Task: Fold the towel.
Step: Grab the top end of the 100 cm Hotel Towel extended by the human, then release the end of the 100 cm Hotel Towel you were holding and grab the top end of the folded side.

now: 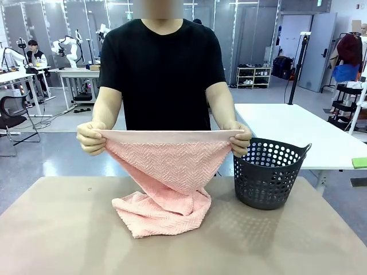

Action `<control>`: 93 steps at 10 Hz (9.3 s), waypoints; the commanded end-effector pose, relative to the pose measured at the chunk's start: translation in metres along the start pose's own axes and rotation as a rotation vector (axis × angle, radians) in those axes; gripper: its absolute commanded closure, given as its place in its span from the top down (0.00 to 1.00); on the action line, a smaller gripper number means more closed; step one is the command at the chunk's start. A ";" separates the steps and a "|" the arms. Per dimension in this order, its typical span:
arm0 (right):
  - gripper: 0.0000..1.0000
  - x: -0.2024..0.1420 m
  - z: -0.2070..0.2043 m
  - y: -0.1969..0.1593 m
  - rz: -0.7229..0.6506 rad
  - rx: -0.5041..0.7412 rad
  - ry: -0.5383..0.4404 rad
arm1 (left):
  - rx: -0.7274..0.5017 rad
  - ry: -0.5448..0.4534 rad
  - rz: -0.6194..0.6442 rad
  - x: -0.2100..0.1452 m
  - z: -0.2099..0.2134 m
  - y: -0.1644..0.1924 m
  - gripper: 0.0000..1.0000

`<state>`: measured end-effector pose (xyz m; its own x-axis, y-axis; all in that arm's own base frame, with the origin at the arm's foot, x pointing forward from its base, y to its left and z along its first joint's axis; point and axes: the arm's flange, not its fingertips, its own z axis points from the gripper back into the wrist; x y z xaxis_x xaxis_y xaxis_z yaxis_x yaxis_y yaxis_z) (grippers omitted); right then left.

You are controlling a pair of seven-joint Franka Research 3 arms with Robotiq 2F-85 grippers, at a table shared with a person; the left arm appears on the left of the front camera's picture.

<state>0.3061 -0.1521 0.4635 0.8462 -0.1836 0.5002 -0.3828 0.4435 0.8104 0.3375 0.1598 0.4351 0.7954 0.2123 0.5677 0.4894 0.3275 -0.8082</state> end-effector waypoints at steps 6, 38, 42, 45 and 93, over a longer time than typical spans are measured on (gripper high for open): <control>1.00 0.105 -0.001 0.138 0.766 -0.364 0.232 | 0.499 0.388 -0.899 0.133 0.013 -0.156 1.00; 1.00 0.118 -0.325 0.245 1.445 -0.457 0.932 | 0.390 1.111 -1.361 0.122 -0.387 -0.270 1.00; 1.00 0.110 -0.341 0.225 1.426 -0.521 0.962 | 0.403 1.158 -1.319 0.114 -0.411 -0.242 1.00; 0.39 0.113 -0.346 0.220 1.419 -0.540 0.945 | 0.419 1.187 -1.320 0.108 -0.414 -0.232 0.38; 0.00 0.119 -0.342 0.224 1.418 -0.515 0.935 | 0.394 1.183 -1.319 0.108 -0.408 -0.228 0.00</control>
<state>0.4479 0.2258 0.5997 -0.0177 0.9807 0.1949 -0.9495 0.0446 -0.3105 0.4571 -0.2685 0.6168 -0.0975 -0.9752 0.1988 0.9760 -0.0546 0.2106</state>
